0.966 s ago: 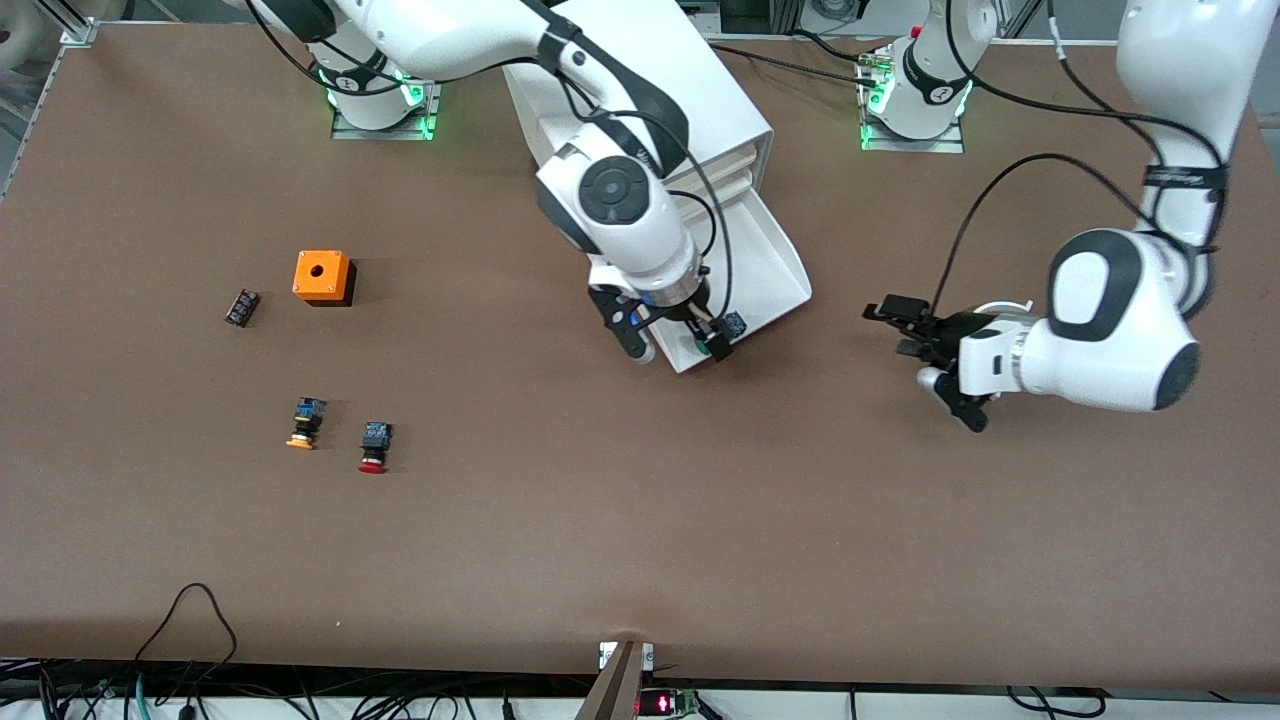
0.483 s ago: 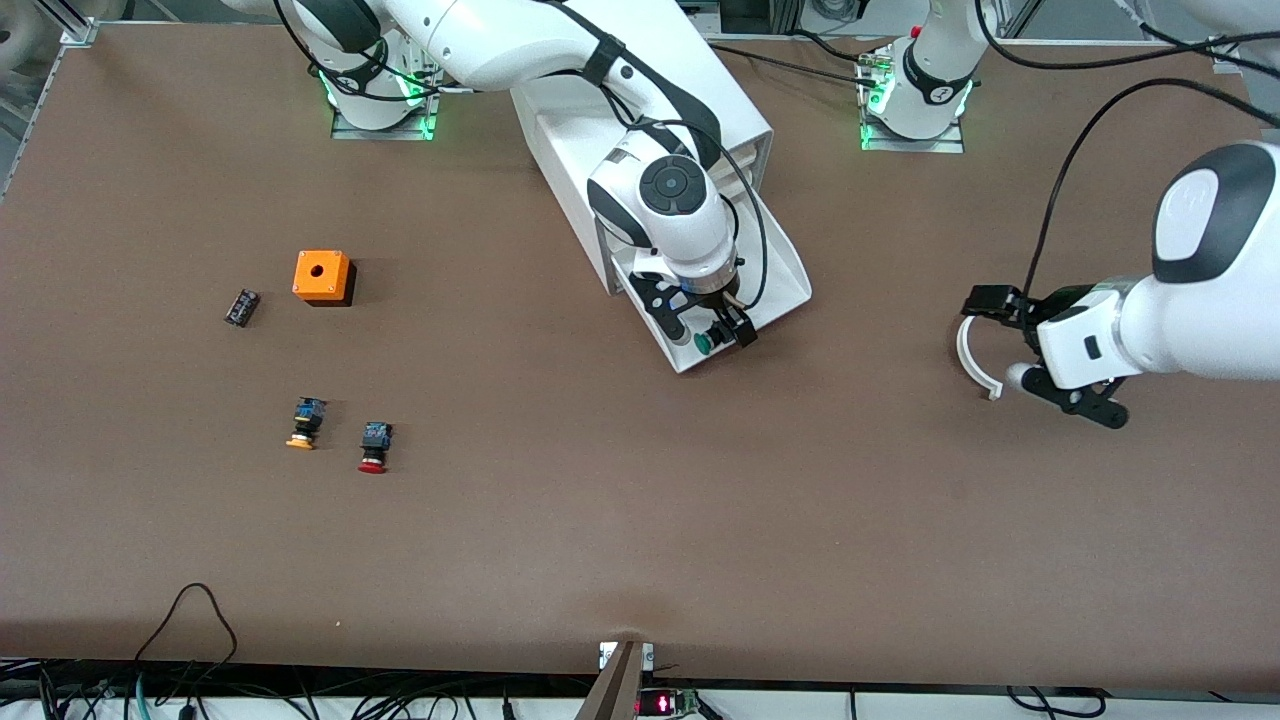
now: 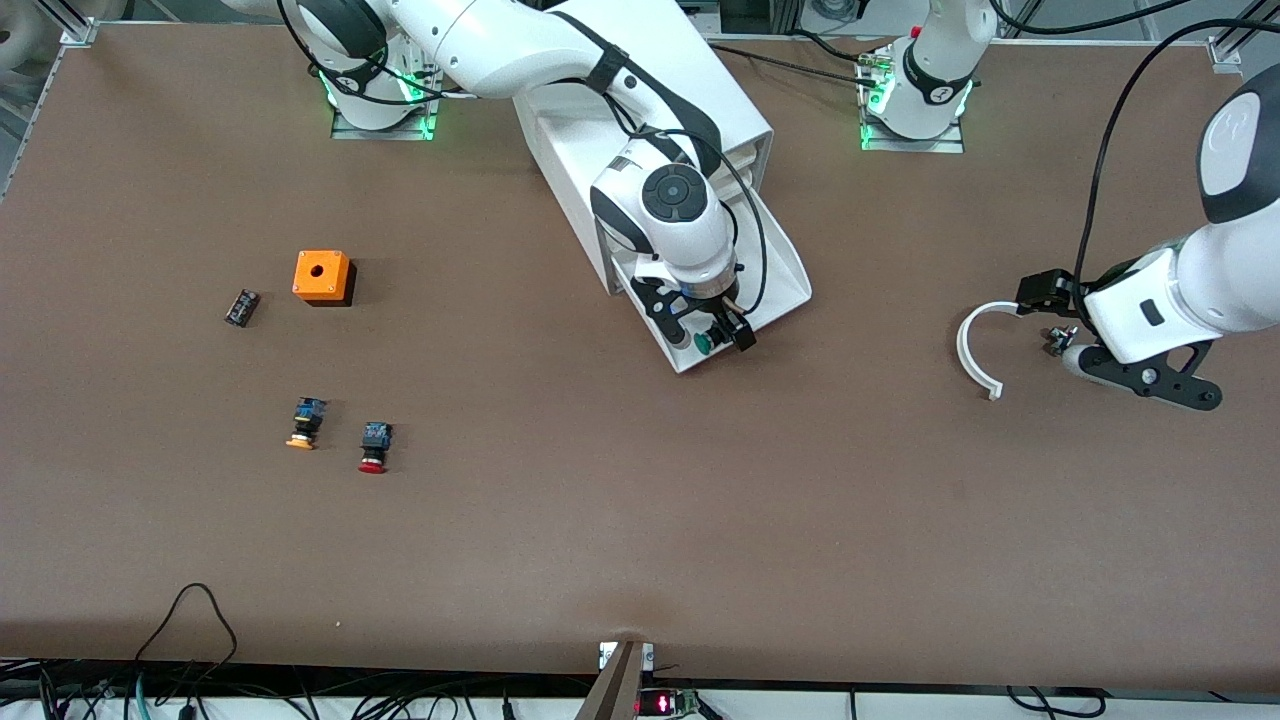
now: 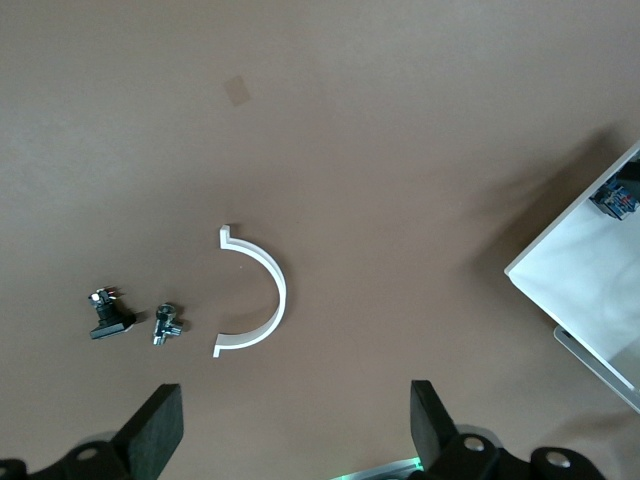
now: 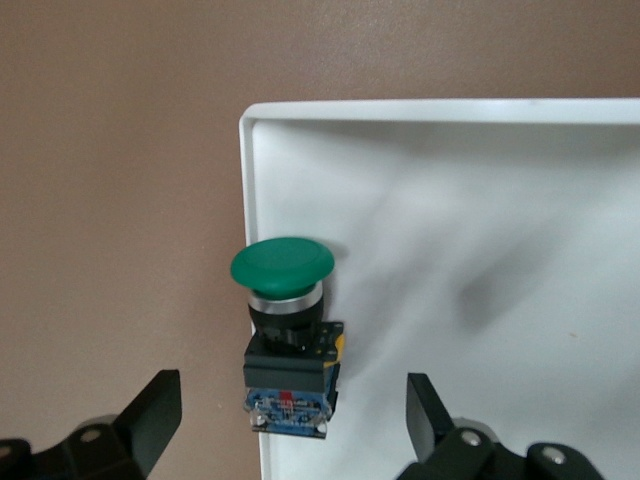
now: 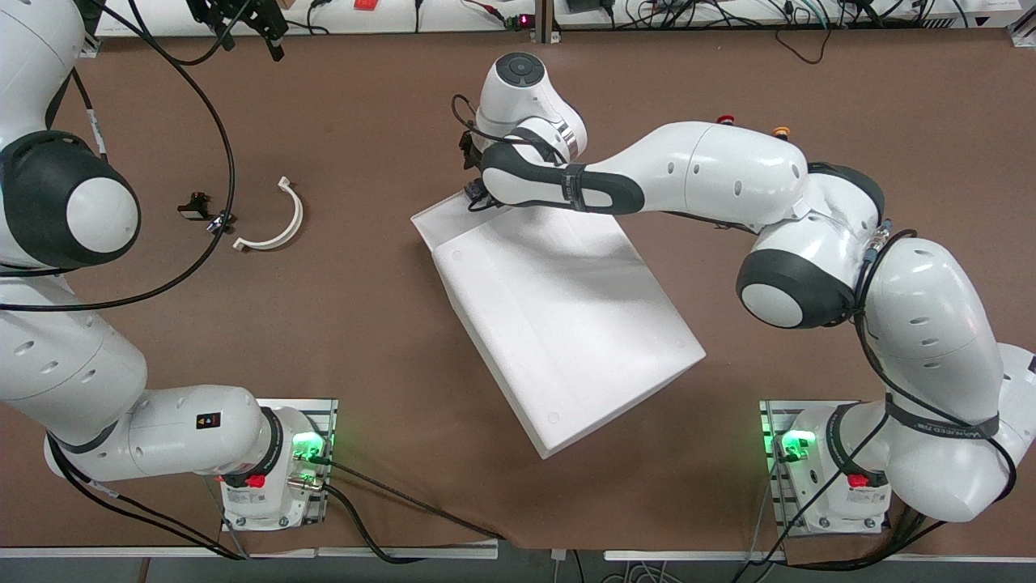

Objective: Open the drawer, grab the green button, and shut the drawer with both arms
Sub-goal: 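Grasp the green button with the right gripper while the left gripper withdraws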

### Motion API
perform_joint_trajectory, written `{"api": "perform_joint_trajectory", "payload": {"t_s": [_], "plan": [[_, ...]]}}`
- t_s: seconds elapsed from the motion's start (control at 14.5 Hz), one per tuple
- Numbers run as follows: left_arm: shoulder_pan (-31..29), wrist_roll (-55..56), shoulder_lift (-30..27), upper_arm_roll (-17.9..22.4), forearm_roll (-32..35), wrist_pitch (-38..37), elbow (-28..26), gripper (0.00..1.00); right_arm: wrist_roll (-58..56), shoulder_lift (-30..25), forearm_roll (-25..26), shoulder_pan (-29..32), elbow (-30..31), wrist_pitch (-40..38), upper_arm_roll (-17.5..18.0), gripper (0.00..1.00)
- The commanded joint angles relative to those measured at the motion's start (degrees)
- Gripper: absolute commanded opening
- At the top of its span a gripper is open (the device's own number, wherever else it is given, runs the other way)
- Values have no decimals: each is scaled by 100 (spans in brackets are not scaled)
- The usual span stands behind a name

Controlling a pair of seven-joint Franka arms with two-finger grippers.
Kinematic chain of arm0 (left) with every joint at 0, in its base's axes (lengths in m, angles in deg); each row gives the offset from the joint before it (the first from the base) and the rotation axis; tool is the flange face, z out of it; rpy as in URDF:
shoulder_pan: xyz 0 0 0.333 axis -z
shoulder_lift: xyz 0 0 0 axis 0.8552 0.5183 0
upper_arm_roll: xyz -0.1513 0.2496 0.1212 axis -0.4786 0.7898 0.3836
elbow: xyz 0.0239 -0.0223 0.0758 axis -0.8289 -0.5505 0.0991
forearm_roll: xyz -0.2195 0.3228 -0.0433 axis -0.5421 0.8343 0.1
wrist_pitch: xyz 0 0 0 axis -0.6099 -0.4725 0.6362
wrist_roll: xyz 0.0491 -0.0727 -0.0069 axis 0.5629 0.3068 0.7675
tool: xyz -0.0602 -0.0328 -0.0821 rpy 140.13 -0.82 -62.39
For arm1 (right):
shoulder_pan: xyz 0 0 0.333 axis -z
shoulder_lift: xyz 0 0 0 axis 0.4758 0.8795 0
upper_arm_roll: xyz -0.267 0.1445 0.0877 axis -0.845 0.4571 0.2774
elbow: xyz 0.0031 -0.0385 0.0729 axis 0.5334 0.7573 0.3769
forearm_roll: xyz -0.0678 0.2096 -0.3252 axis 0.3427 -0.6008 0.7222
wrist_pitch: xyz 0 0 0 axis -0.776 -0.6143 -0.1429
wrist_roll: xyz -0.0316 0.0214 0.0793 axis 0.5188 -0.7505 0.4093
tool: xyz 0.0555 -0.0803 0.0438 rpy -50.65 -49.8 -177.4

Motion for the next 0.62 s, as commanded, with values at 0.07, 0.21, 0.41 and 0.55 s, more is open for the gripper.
{"api": "perform_joint_trajectory", "payload": {"t_s": [0.07,0.21,0.41,0.55], "plan": [[-15,-10,-71,28,98,-56,93,100,128,229,103,-40,-186,141,-22,99],[-68,-19,-140,54,62,-30,23,100,120,229,77,4,-186,98,-5,92],[395,24,-770,806,-60,643,-684,100,111,211,50,30,-186,18,30,40],[713,68,-1509,1450,-629,1872,-1879,100,128,176,50,13,-186,-17,31,10]]}}
